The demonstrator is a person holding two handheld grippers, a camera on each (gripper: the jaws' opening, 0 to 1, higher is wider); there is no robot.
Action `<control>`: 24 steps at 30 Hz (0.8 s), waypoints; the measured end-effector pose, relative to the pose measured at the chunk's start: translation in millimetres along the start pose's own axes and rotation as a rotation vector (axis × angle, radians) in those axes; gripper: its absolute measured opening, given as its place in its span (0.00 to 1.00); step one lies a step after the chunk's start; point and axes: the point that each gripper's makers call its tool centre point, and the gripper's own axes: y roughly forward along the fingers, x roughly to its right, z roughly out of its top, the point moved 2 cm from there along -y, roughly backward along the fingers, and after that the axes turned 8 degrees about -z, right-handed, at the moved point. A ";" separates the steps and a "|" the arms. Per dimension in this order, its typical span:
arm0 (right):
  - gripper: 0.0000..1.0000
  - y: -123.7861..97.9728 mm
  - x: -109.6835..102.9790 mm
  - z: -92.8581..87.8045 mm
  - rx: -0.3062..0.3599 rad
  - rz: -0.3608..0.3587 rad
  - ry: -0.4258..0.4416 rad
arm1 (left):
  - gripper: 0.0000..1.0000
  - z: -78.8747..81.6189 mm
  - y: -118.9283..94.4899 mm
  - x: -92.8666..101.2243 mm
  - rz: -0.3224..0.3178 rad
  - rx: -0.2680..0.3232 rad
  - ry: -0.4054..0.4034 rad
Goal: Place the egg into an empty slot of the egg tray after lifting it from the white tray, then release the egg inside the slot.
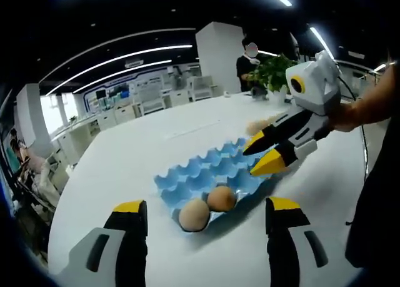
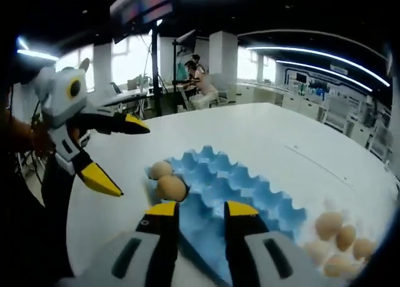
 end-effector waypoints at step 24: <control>0.28 -132.3 159.7 -90.0 -0.066 -0.607 0.159 | 0.78 5.0 3.8 3.2 0.000 0.011 -0.020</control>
